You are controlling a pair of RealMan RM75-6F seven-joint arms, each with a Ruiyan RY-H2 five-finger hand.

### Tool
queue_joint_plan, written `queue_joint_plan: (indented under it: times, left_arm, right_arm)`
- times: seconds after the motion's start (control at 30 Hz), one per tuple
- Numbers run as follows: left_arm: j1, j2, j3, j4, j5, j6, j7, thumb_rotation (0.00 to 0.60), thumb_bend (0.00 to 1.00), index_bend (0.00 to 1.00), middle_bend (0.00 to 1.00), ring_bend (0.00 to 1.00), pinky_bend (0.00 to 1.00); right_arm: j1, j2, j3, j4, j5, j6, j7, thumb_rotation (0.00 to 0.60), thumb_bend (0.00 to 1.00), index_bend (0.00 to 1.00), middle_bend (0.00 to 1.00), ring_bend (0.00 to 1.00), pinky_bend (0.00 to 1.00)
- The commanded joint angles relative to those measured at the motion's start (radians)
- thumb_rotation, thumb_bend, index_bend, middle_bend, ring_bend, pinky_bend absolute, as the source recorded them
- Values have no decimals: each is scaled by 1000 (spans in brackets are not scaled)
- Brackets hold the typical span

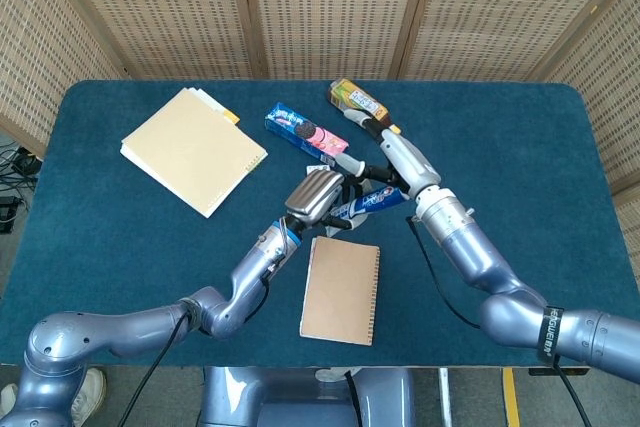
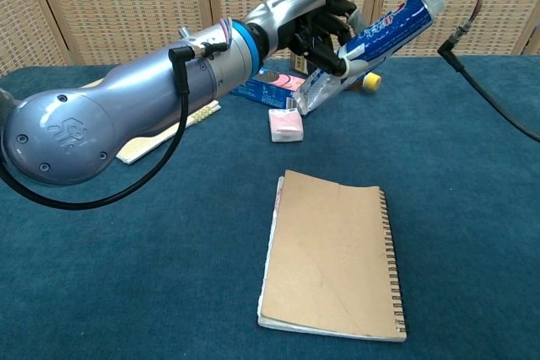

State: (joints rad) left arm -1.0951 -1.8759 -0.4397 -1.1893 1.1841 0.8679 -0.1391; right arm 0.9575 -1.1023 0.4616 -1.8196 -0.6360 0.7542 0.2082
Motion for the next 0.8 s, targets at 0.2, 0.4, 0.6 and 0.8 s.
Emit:
queue_joint_plan:
  times: [0.2, 0.4, 0.6, 0.8]
  left_arm:
    - [6, -11, -7, -1, -4, 24, -44, 600, 569, 734, 629, 588, 604]
    - [5, -18, -3, 1, 6, 38, -61, 600, 569, 739, 630, 588, 604]
    - [8, -17, 13, 2, 26, 51, -65, 600, 569, 743, 632, 588, 604]
    - [13, -17, 21, 1, 45, 68, -84, 600, 569, 744, 632, 588, 604]
  right_arm:
    - [-24, -11, -12, 30, -7, -14, 35, 0, 0, 0, 0, 0, 0]
    - [-38, -9, -11, 38, -30, -29, 58, 0, 0, 0, 0, 0, 0]
    - [-52, -3, -3, 52, -49, -41, 83, 0, 0, 0, 0, 0, 0]
    - [-74, 7, 12, 48, -62, -77, 142, 0, 0, 0, 0, 0, 0]
